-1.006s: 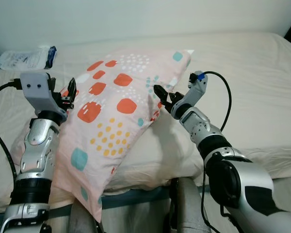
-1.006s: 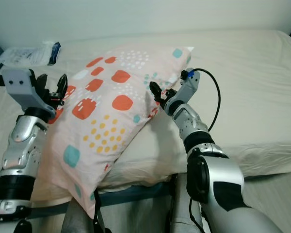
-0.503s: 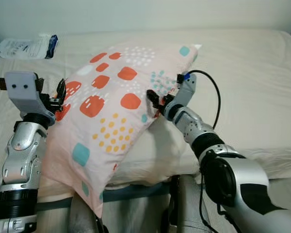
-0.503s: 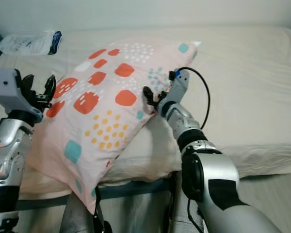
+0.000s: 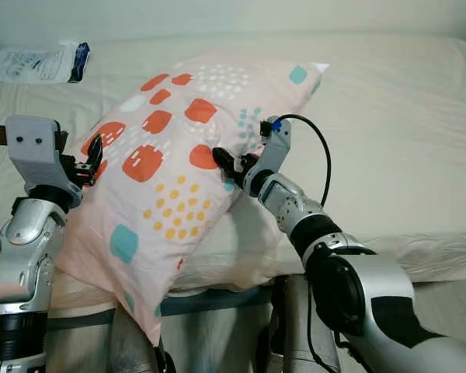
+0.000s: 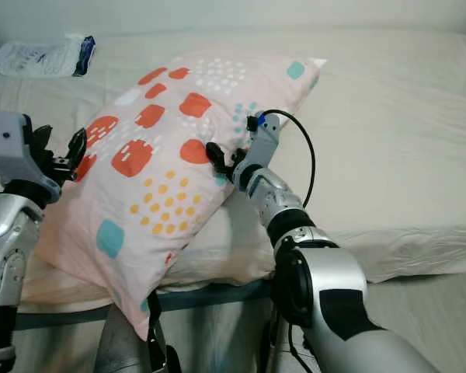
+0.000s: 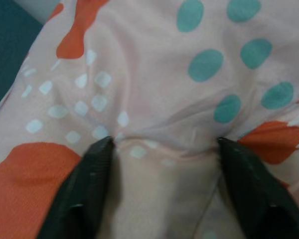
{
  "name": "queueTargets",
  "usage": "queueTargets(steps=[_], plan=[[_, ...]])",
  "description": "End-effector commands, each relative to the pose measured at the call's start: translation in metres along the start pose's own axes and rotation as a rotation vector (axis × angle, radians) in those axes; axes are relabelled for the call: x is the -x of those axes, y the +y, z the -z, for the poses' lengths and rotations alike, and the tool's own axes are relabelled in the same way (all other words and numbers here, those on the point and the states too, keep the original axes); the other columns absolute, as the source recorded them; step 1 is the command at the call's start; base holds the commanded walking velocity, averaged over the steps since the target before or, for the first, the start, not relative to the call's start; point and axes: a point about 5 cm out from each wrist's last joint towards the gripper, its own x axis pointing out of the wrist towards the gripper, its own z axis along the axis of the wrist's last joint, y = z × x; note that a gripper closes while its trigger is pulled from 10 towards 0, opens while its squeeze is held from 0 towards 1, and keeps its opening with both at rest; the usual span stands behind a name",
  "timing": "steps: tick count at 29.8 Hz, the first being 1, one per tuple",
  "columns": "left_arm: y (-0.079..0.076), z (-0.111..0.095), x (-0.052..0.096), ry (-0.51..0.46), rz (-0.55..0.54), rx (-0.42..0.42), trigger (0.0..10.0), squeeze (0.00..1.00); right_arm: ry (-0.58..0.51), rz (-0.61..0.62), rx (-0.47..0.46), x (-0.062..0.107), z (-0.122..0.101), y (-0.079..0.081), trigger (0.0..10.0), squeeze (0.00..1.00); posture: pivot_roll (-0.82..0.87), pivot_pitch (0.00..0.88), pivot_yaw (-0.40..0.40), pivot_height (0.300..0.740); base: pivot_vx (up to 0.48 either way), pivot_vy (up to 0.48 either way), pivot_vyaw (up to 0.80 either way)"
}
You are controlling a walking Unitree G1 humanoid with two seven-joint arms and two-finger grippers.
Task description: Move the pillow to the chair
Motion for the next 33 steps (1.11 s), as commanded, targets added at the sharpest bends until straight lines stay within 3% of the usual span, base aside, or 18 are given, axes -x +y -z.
queueTargets(steps=[1, 18, 26, 33], plan=[[0.007, 0.000, 0.004, 0.013, -0.010, -0.025, 10.0, 0.00, 0.070, 0.005, -0.025, 0.002, 0.019, -0.002, 0.0, 0.00, 0.19, 0.338, -0.053, 0.536, 0.000, 0.000, 0.00], [0.007, 0.000, -0.004, 0.020, -0.020, -0.032, 10.0, 0.00, -0.064, 0.150, -0.017, 0.004, -0.005, -0.015, 0.0, 0.00, 0.18, 0.312, -0.045, 0.536, 0.000, 0.000, 0.00], [0.008, 0.000, -0.007, 0.021, -0.027, -0.033, 10.0, 0.00, -0.082, 0.153, -0.024, 0.001, 0.000, -0.006, 0.0, 0.00, 0.16, 0.300, -0.043, 0.536, 0.000, 0.000, 0.00], [0.009, 0.000, -0.009, 0.016, -0.027, -0.038, 10.0, 0.00, -0.053, 0.106, 0.080, -0.008, 0.015, 0.025, 0.0, 0.00, 0.15, 0.296, -0.045, 0.536, 0.000, 0.000, 0.00]])
